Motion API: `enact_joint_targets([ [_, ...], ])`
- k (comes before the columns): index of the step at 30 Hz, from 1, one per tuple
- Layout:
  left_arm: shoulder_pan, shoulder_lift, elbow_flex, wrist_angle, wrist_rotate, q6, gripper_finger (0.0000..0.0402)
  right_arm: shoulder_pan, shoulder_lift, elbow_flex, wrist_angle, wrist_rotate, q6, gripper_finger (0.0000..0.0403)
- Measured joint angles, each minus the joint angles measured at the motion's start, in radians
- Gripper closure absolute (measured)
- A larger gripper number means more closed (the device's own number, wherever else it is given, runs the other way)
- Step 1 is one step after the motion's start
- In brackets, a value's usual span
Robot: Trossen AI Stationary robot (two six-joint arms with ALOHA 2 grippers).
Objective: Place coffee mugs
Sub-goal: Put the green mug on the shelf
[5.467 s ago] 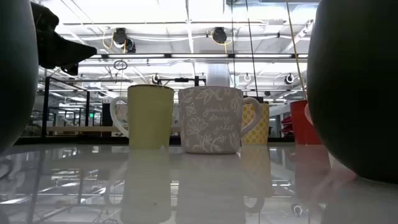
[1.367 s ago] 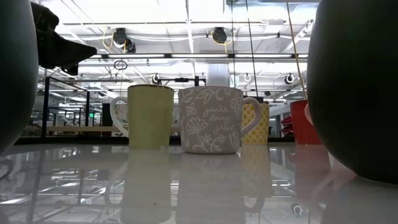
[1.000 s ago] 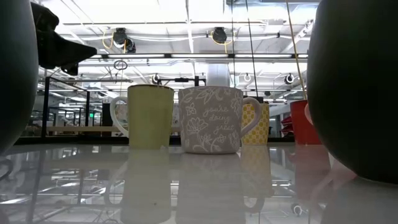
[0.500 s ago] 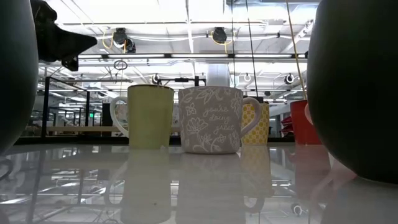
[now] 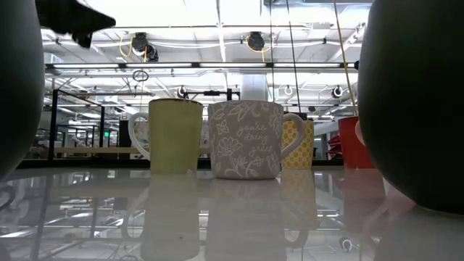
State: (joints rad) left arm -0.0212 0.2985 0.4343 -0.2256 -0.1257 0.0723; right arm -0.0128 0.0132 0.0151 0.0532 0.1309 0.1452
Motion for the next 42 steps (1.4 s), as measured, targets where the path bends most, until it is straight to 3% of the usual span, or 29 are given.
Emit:
enact_joint_targets([
  [13,0.0,0.399,0.442,-0.122,-0.048,0.129,0.0387,0.0,0.0,0.0,0.033,0.002,0.019,0.0403],
  [23,0.001,0.684,0.806,-0.397,-0.059,0.159,0.0372,0.0,0.001,0.0,0.032,0.004,0.002,0.0403],
  [34,0.002,0.889,0.85,-0.542,-0.057,0.179,0.037,0.0,0.001,0.0,0.032,0.004,0.0,0.0403],
  [39,0.002,0.966,0.85,-0.541,0.087,0.148,0.0368,0.0,0.001,0.0,0.032,0.004,0.0,0.0403],
  [42,-0.001,1.012,0.85,-0.548,0.151,0.128,0.0346,0.0,0.001,0.0,0.023,0.004,0.0,0.0403],
])
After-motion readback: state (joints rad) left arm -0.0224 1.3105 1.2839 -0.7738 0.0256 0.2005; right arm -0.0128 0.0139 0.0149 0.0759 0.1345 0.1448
